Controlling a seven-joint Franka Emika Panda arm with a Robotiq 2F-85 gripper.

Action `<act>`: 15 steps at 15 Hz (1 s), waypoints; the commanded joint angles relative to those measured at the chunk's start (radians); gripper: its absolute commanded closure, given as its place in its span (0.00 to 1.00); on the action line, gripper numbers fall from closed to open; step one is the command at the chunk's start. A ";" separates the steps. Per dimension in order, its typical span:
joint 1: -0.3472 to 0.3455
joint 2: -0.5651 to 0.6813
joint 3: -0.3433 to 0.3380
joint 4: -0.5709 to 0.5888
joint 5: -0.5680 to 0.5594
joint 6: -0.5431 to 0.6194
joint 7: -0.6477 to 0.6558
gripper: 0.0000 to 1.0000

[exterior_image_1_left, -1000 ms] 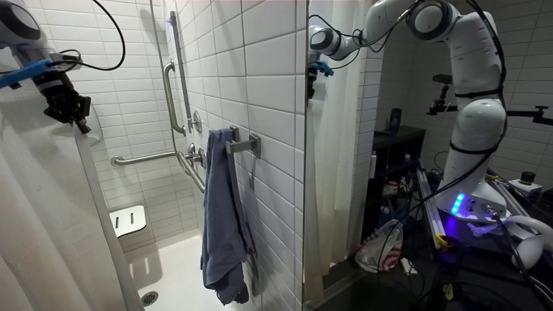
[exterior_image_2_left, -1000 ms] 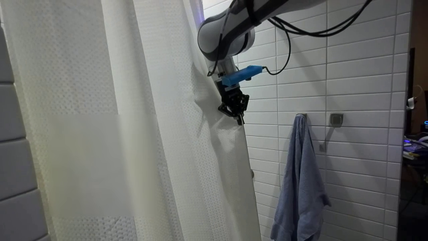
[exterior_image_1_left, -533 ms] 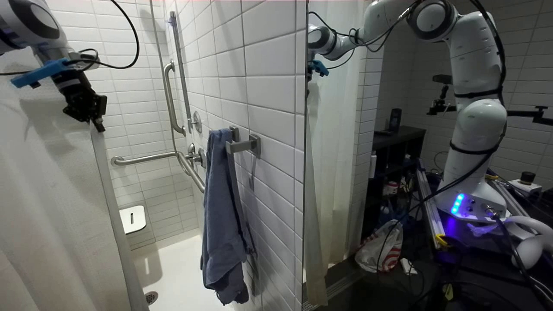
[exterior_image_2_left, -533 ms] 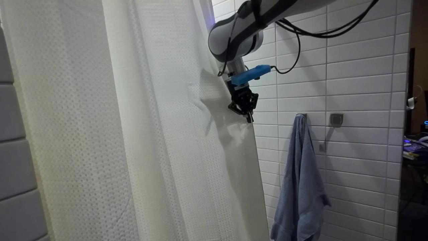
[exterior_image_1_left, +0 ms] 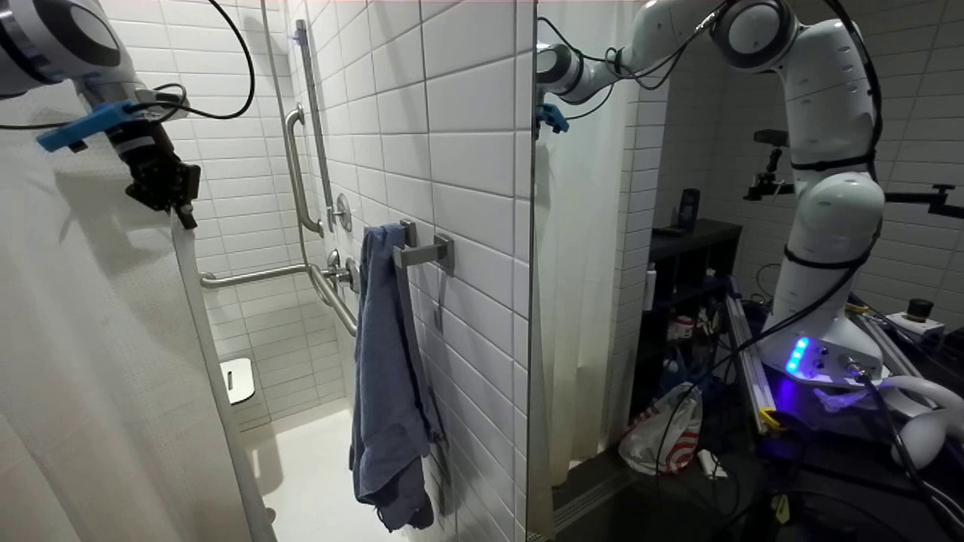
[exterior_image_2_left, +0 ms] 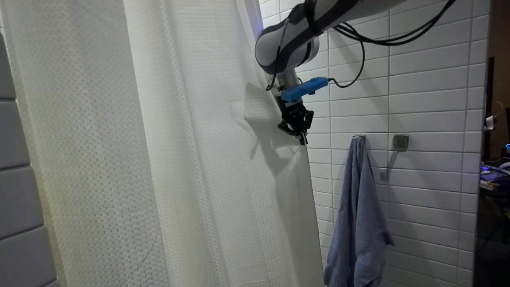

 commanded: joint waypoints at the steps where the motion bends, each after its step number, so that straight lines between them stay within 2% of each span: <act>1: -0.003 -0.017 -0.005 -0.008 0.017 -0.012 0.027 1.00; 15: -0.011 -0.014 -0.010 0.000 0.083 -0.040 0.089 1.00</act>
